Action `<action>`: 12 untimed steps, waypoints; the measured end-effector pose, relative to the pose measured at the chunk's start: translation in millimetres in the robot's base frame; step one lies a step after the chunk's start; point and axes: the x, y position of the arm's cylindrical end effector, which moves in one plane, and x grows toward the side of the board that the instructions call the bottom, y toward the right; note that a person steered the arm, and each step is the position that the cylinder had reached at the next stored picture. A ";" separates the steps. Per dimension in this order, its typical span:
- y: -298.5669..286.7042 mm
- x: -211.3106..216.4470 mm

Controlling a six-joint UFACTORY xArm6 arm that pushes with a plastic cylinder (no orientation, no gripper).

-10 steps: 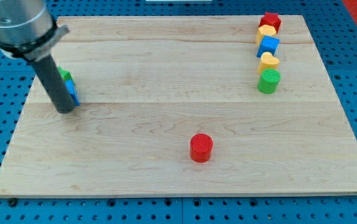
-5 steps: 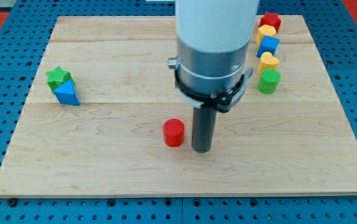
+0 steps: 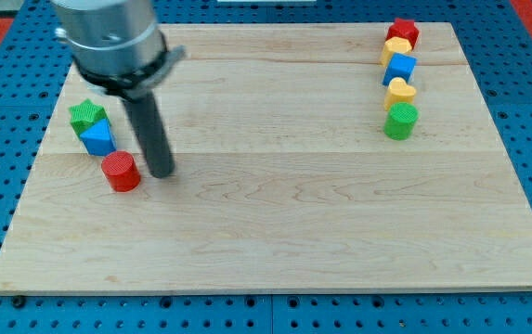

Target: Move the red circle and green circle towards the blue triangle

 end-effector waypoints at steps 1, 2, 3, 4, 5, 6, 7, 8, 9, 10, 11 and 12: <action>-21.7 49.1; -68.7 19.7; -75.3 -10.4; -21.4 -10.1; 111.5 -0.4; 243.2 -15.7; 315.2 -57.3; 294.4 -85.6; 181.1 -91.8; 98.3 -118.0; 122.7 -146.7; 26.3 -146.2</action>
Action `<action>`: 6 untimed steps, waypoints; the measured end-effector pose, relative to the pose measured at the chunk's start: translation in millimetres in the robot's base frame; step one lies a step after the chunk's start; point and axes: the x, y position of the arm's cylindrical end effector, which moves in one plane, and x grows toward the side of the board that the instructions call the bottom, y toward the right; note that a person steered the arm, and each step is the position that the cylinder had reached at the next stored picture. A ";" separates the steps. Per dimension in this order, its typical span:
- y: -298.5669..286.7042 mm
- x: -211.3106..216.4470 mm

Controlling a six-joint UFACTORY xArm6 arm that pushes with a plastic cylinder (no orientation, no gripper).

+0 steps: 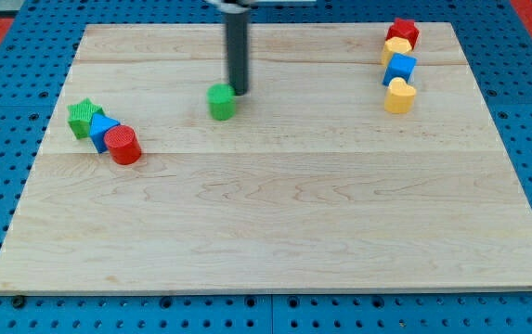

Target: Move the red circle and green circle towards the blue triangle

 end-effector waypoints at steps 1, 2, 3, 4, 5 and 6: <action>-61.1 18.6; 25.6 19.1; -6.8 23.2; -42.5 23.2; 35.1 32.0; 40.7 44.2</action>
